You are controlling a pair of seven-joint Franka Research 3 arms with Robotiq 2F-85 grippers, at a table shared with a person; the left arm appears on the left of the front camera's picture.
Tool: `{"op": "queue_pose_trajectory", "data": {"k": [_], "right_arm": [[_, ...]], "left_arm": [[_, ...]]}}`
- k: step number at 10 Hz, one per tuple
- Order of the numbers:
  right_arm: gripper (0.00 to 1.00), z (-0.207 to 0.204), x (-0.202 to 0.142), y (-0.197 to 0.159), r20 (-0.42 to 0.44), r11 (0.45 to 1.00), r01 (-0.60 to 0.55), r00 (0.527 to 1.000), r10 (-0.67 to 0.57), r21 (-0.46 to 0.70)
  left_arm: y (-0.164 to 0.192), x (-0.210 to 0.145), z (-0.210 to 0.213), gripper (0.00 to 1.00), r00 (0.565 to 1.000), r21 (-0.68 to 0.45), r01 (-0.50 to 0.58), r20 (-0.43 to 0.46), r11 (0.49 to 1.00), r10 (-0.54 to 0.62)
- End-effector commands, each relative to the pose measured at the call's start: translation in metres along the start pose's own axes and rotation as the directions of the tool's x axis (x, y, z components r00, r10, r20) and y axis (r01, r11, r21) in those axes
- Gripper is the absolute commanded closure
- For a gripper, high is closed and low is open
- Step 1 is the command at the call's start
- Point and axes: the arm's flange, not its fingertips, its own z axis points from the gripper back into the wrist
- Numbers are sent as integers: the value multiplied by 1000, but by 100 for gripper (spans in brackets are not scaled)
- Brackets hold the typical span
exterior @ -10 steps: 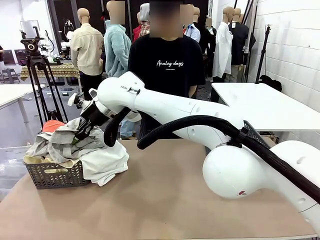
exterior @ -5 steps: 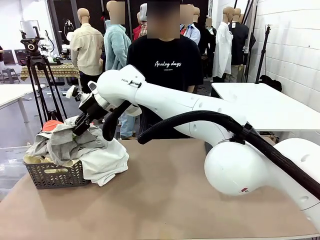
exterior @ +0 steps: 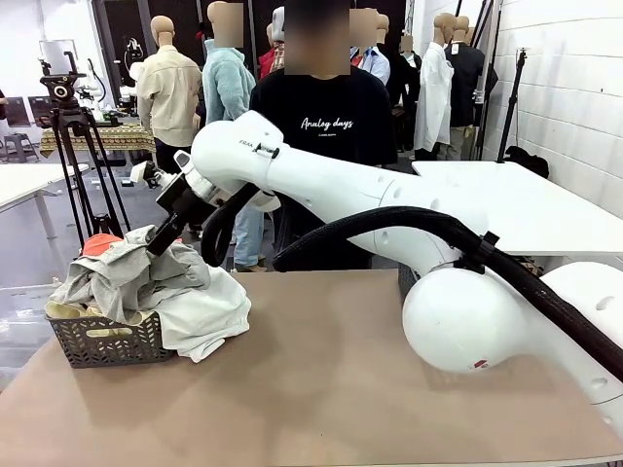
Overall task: Sort the tops and bottoms.
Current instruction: Sort the clothes according to human instructions.
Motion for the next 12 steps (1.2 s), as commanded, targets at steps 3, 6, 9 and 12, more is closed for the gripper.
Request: {"op": "queue_pose_trajectory", "data": {"k": [3, 6, 9, 12], "right_arm": [[0, -8, 143, -111, -244, 996, 60, 967, -75, -67], [0, -3, 158, -104, -376, 990, 113, 917, -134, -79], [0, 3, 156, -103, -304, 994, 64, 949, -87, -83], [0, 30, 19, 35, -308, 994, 81, 946, -102, -79]], "left_arm": [[1, -2, 2, 0, 1000, 11, -4, -11, 1000, 4], [1, -2, 2, 0, 1000, 11, -4, -11, 1000, 4], [1, -2, 2, 0, 1000, 11, -4, -11, 1000, 4], [1, -2, 2, 0, 1000, 11, -4, -11, 1000, 4]]}}
